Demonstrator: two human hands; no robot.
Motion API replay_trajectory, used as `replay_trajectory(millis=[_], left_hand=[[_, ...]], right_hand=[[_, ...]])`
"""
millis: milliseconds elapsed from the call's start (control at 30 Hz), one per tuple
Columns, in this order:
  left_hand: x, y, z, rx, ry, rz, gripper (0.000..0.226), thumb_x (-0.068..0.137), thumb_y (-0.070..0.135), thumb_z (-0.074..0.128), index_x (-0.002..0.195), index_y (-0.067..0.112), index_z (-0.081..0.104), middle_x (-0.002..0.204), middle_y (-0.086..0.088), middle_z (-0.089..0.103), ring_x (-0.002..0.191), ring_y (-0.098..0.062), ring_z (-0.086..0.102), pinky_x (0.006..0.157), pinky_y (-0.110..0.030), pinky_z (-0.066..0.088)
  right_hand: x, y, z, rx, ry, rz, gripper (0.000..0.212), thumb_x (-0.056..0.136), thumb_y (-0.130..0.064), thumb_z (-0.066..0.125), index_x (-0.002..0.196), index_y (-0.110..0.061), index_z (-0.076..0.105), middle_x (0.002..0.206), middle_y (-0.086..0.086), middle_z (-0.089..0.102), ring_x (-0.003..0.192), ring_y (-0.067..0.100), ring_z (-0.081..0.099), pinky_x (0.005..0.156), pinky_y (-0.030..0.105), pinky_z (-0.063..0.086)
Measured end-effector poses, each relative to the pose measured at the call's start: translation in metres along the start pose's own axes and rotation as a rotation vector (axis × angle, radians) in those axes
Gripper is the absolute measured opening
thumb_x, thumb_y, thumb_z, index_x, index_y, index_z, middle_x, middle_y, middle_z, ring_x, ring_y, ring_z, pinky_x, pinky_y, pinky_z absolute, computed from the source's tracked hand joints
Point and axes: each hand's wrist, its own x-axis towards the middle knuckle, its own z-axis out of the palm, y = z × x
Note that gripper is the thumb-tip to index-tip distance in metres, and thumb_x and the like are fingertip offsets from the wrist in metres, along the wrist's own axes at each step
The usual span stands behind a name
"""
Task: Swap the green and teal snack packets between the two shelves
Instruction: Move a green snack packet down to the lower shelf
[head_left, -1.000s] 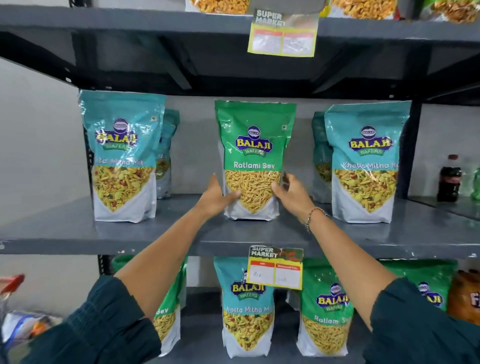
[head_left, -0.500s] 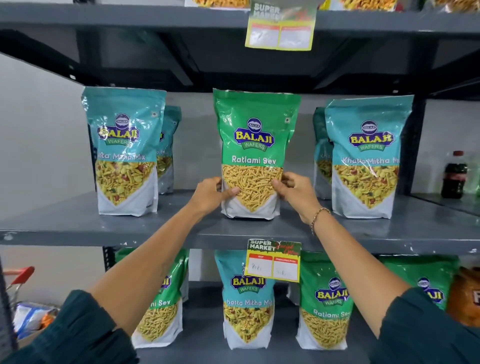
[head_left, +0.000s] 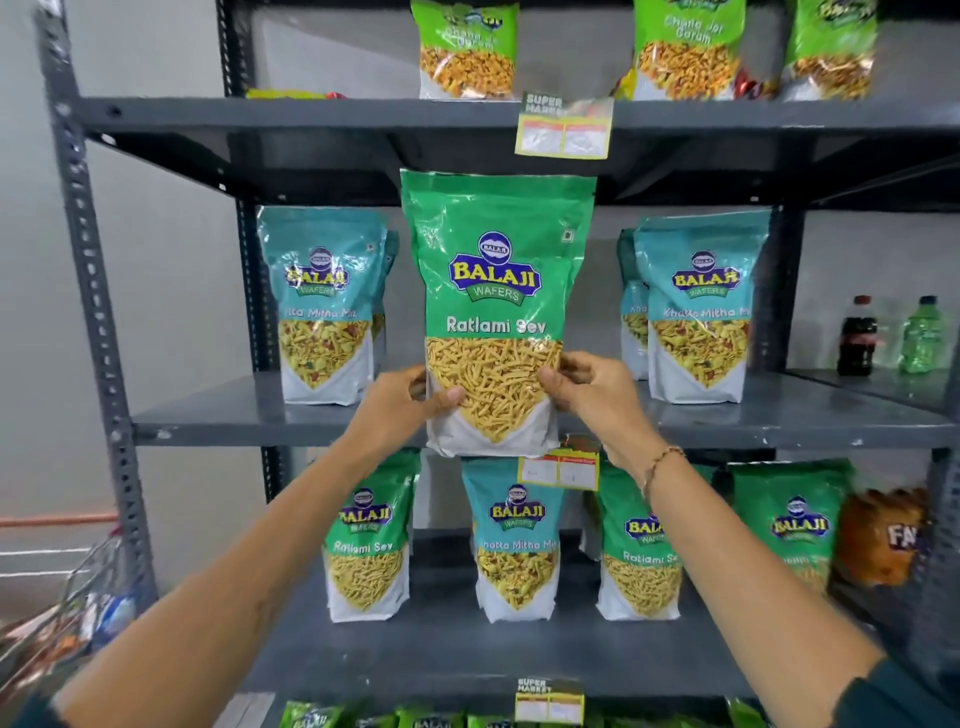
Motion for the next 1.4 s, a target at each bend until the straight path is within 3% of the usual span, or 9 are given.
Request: replay_trajectory(millis=[133,233,367,500,633,800,1067,1267,1400], left_hand=[[-0.045,-0.013,-0.005,0.038,0.007,-0.041,0.049,0.067,0.052,0.066,0.1,0.015,0.067,0.101,0.001,0.074,0.095,-0.015,0.069,0.092,-0.04,0.053],[-0.074,-0.032,0.0,-0.011,0.013,-0.099,0.023,0.075,0.035,0.071,0.095,0.024,0.066,0.098,0.005,0.074,0.094,-0.011,0.07,0.093,-0.039,0.053],[-0.105,-0.067,0.012,-0.079,0.04,-0.186,0.022,0.076,0.02,0.072,0.097,0.022,0.064,0.1,0.003,0.073,0.095,-0.011,0.069,0.092,-0.036,0.054],[-0.126,-0.11,0.024,-0.082,0.033,-0.278,0.036,0.078,0.01,0.07,0.111,0.005,0.059,0.108,-0.009,0.069,0.09,-0.004,0.064,0.088,-0.022,0.054],[-0.135,-0.158,0.03,-0.019,0.032,-0.431,0.062,0.072,0.018,0.076,0.125,0.002,0.049,0.126,-0.01,0.06,0.114,-0.021,0.058,0.108,-0.041,0.041],[-0.132,-0.213,0.03,0.074,-0.02,-0.585,0.081,0.059,0.033,0.081,0.127,0.003,0.048,0.134,-0.013,0.057,0.124,-0.027,0.053,0.109,-0.046,0.039],[-0.105,-0.266,0.043,0.076,0.01,-0.726,0.059,0.07,0.015,0.077,0.122,0.007,0.05,0.127,-0.01,0.058,0.125,-0.029,0.046,0.101,-0.039,0.041],[-0.089,-0.286,0.049,0.111,0.023,-0.702,0.046,0.074,0.01,0.074,0.114,0.004,0.053,0.114,-0.011,0.059,0.1,-0.019,0.051,0.087,-0.03,0.039],[-0.086,-0.298,0.051,0.139,0.003,-0.708,0.048,0.074,0.012,0.075,0.116,0.004,0.054,0.126,-0.013,0.062,0.114,-0.027,0.057,0.098,-0.036,0.042]], right_hand=[[-0.043,0.006,0.012,0.05,-0.022,0.046,0.017,0.08,-0.012,0.067,0.097,-0.014,0.066,0.084,-0.007,0.069,0.069,-0.004,0.066,0.058,0.013,0.052],[-0.068,0.022,0.02,0.07,-0.039,0.098,0.026,0.078,-0.013,0.069,0.103,-0.014,0.065,0.093,-0.002,0.07,0.083,0.007,0.067,0.071,0.021,0.055],[-0.093,0.056,0.035,0.088,-0.078,0.17,0.032,0.075,-0.011,0.071,0.106,-0.013,0.064,0.097,0.0,0.07,0.088,0.009,0.066,0.078,0.023,0.056],[-0.113,0.102,0.057,0.128,-0.072,0.265,0.039,0.075,-0.001,0.069,0.113,-0.003,0.059,0.091,-0.004,0.065,0.082,-0.001,0.061,0.074,0.016,0.054],[-0.125,0.155,0.086,0.19,-0.082,0.361,0.037,0.074,0.006,0.067,0.11,0.001,0.056,0.096,0.007,0.064,0.086,0.017,0.062,0.068,0.012,0.053],[-0.132,0.218,0.12,0.176,-0.11,0.459,0.029,0.074,0.007,0.067,0.098,-0.003,0.056,0.088,0.006,0.066,0.079,0.015,0.061,0.063,0.011,0.052],[-0.106,0.289,0.146,0.101,-0.149,0.519,0.027,0.074,0.006,0.067,0.097,-0.003,0.057,0.092,0.007,0.066,0.075,0.0,0.063,0.071,0.016,0.055],[-0.094,0.317,0.149,0.135,-0.174,0.512,0.029,0.074,0.009,0.065,0.098,-0.003,0.054,0.104,0.013,0.064,0.088,0.02,0.063,0.074,0.012,0.053],[-0.092,0.327,0.152,0.09,-0.182,0.522,0.031,0.073,0.006,0.068,0.101,-0.001,0.056,0.108,0.019,0.066,0.094,0.023,0.063,0.082,0.021,0.054]])
